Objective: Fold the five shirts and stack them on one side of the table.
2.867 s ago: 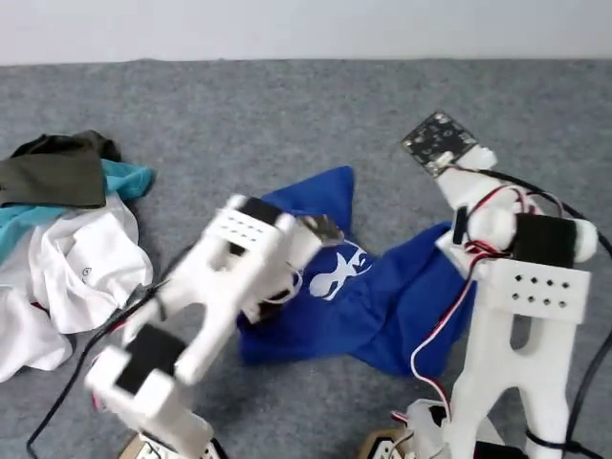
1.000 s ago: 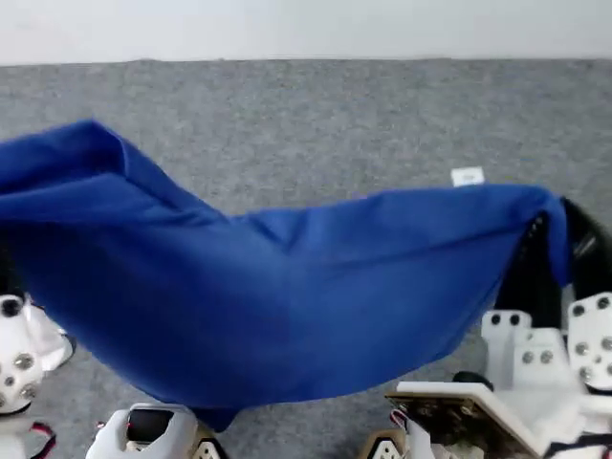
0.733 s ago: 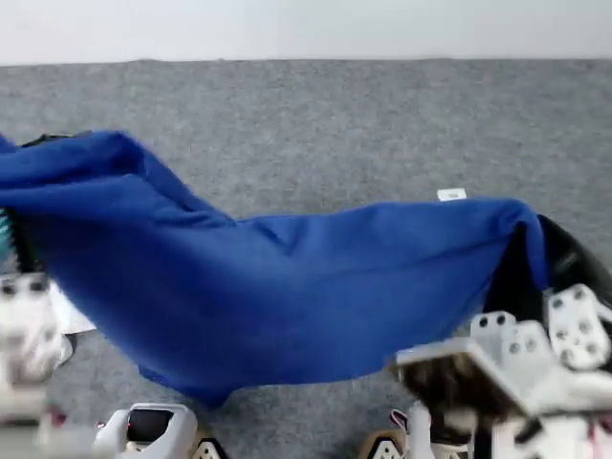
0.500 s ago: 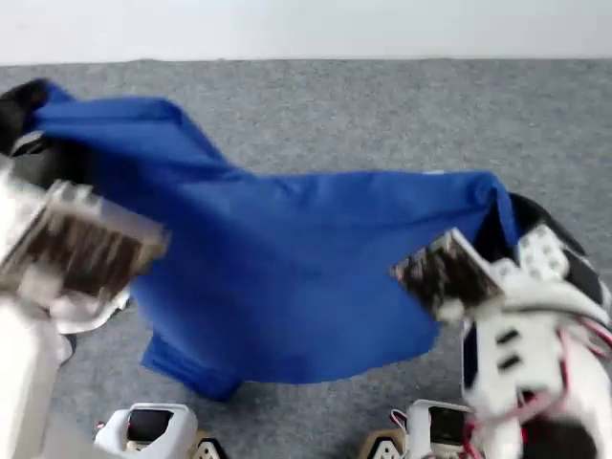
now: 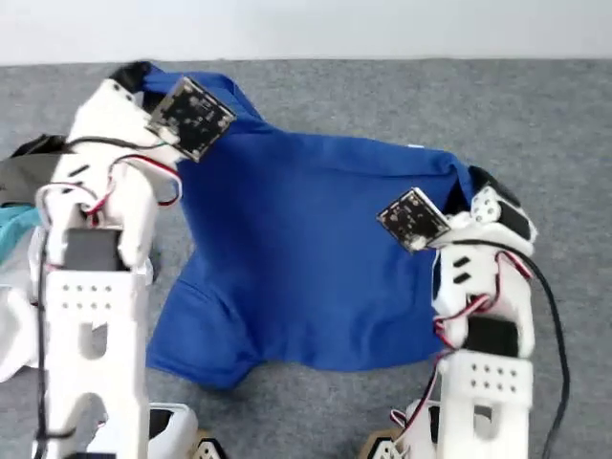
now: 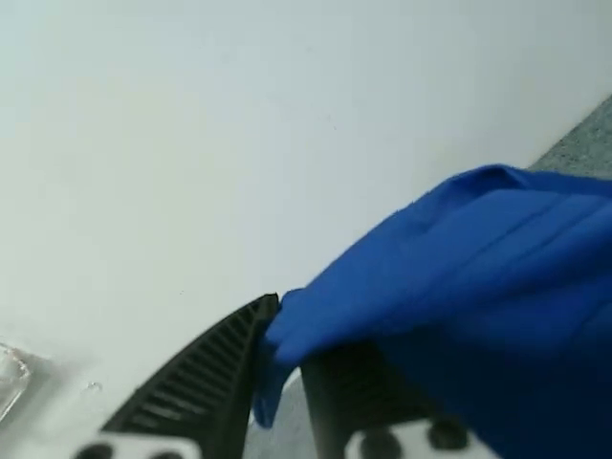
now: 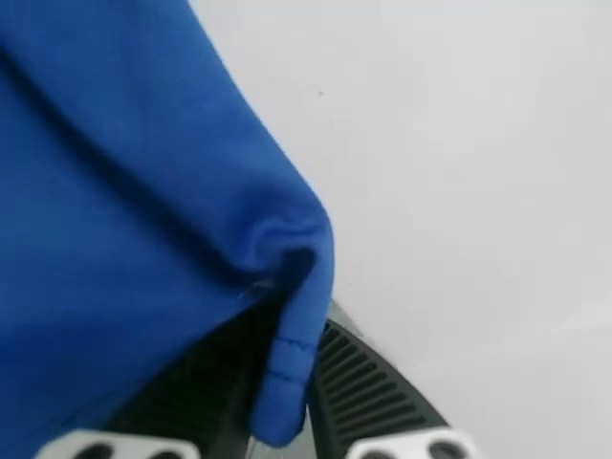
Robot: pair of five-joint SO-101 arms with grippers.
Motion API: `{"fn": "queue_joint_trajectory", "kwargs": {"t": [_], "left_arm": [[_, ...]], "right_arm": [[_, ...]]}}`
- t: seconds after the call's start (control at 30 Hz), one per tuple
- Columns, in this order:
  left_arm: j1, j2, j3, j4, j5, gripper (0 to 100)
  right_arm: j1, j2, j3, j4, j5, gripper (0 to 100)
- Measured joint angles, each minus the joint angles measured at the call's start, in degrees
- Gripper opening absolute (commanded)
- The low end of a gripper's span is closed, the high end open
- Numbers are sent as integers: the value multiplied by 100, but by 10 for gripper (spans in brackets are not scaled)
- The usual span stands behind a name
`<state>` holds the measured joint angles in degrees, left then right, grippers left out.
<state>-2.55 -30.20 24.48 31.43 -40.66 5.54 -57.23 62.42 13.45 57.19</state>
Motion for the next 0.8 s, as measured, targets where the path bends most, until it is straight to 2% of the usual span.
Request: {"fn": "queue_joint_trajectory", "kwargs": {"t": [0.13, 0.27, 0.6, 0.8], "left_arm": [[0, 738, 88, -791, -132, 15], [0, 1670, -220, -1178, -132, 15], [0, 4114, -2629, -1240, -167, 15], [0, 4932, -3895, -967, -774, 15]], "right_arm": [[0, 1108, 26, -1301, 26, 10], [0, 2470, -448, -2127, 35, 10], [0, 5380, -3024, -2409, 44, 9], [-18, 6620, -4448, -2409, 44, 9]]}}
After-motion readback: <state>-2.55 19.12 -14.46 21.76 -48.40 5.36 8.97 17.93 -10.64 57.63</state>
